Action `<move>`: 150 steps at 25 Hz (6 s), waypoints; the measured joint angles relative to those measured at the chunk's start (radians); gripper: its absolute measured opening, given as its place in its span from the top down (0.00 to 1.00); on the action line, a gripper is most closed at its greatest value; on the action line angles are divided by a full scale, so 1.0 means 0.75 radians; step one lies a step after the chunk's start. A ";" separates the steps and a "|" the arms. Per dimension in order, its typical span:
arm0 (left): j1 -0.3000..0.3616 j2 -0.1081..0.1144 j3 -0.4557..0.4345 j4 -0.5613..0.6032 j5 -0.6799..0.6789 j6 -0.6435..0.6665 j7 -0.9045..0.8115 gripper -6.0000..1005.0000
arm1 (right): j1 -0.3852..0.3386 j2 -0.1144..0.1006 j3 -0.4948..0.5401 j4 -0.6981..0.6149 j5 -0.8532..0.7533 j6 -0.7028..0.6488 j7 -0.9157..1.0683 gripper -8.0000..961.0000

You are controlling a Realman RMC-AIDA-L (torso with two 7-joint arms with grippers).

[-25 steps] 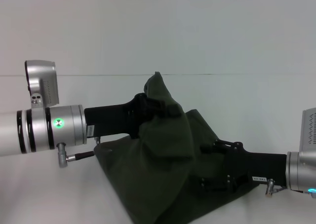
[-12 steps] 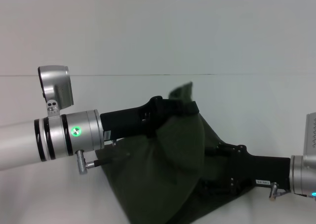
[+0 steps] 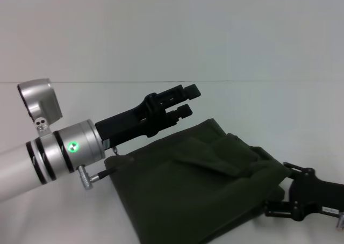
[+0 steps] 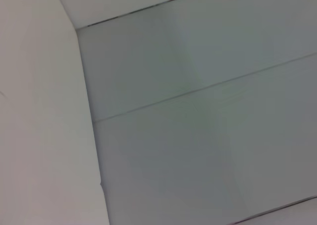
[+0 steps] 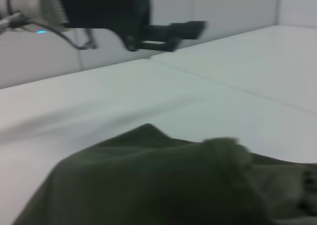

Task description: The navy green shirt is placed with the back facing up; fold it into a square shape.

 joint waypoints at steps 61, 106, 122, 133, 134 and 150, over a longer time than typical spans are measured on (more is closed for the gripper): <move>0.357 0.175 0.273 0.293 0.219 0.323 0.524 0.06 | 0.551 0.025 -1.068 -1.066 -0.800 -0.247 2.246 0.06; 0.373 0.172 0.277 0.313 0.228 0.271 0.513 0.06 | 0.664 0.019 -1.457 -0.588 -0.793 0.245 2.252 0.07; 0.373 0.165 0.278 0.318 0.228 0.266 0.514 0.06 | 0.667 0.024 -1.458 -0.572 -0.868 0.279 2.264 0.07; 0.373 0.164 0.280 0.319 0.228 0.267 0.514 0.06 | 0.665 0.024 -1.469 -0.567 -0.864 0.277 2.262 0.12; 0.373 0.164 0.280 0.319 0.228 0.267 0.514 0.06 | 0.665 0.024 -1.469 -0.566 -0.865 0.277 2.262 0.16; 0.369 0.163 0.281 0.319 0.228 0.272 0.514 0.07 | 0.658 0.017 -1.460 -0.554 -0.882 0.318 2.299 0.79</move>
